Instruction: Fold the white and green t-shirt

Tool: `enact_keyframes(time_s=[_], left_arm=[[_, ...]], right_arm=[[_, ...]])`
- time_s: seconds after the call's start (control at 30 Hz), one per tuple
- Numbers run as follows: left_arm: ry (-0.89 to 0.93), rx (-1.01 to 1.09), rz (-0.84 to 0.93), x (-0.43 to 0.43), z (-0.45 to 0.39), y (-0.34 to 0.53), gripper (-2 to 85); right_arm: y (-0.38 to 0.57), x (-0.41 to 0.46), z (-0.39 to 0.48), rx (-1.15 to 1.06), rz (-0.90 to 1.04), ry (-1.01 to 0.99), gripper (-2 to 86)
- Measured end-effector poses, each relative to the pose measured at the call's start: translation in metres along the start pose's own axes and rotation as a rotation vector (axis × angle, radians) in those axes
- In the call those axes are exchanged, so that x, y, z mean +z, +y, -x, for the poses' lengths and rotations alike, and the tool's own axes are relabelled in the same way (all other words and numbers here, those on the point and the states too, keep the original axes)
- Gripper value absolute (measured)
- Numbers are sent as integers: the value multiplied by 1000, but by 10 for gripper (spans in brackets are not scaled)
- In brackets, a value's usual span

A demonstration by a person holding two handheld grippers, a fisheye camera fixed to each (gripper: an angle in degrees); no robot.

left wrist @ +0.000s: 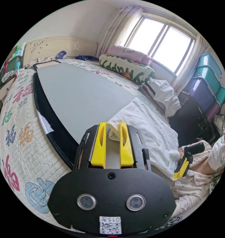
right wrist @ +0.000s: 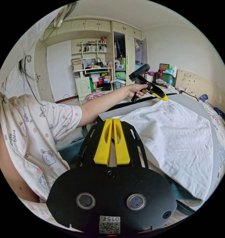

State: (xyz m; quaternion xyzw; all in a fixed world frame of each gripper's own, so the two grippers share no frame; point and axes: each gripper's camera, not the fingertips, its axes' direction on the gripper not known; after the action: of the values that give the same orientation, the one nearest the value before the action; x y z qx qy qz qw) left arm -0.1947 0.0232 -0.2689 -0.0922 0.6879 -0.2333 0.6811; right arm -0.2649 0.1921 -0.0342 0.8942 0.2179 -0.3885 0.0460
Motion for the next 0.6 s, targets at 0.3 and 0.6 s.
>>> enact_keyframes(time_s=[0.3, 0.6], left_arm=[[-122, 41, -25, -4, -30, -4, 9], [-136, 12, -7, 3, -37, -10, 36]], right_arm=[[-11, -6, 0, 59, -30, -39, -2], [-5, -11, 14, 4, -55, -27, 14]])
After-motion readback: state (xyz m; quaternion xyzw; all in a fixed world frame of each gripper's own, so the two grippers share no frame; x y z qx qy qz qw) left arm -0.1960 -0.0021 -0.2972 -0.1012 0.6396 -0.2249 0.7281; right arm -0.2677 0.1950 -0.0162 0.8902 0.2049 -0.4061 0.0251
